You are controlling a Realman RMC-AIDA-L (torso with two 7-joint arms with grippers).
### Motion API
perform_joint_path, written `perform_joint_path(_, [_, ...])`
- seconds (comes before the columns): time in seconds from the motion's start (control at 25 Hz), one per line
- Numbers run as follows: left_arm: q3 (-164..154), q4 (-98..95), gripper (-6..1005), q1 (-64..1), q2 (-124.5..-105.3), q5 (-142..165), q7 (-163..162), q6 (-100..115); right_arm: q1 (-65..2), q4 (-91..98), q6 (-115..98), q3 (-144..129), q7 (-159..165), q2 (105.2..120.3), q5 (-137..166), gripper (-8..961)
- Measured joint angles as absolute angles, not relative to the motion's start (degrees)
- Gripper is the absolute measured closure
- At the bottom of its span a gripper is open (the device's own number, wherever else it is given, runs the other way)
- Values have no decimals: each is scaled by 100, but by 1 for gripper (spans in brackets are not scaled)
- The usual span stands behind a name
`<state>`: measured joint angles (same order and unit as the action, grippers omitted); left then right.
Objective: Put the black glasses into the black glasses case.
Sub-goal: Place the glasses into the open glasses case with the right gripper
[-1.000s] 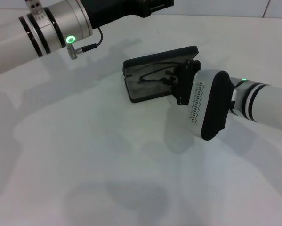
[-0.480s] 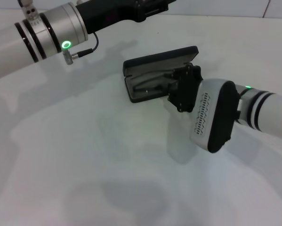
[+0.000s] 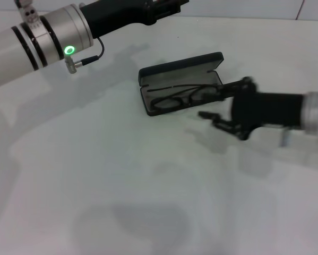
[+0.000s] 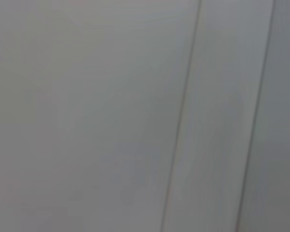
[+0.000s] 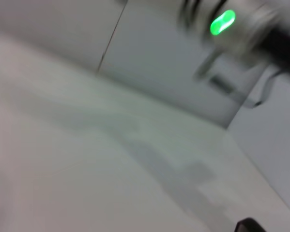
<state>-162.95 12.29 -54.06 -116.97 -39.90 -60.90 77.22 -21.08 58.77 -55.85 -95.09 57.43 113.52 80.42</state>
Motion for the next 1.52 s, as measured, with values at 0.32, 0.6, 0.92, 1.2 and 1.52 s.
perform_joint_path(0.32, [-16295,1230,201,-5789,-11811,-3797,-6054,7243,-2924,4335,-6579,-7642,6666,11377,8606,660])
perform_joint_path(0.6, [-16295,1230,202,-5867,-11855,-3705,-6042,7186,-3817,3506,-6049,-7664,6834,11527,8887,660])
perform_joint_path(0.92, [-16295,1231,201,-5874,-11883,-3699,-6015,7180,-4267,3276,-6048,-8144,7062,11620,8917,660])
perform_joint_path(1.2, [-16295,1230,201,-5843,-11883,-3699,-6005,7180,-4804,2810,-5494,-8587,7722,11597,8991,659])
perform_joint_path(1.52, [-16295,1230,202,-5808,-11872,-3696,-6003,7185,-4907,2529,-4925,-8573,8010,11579,9025,659])
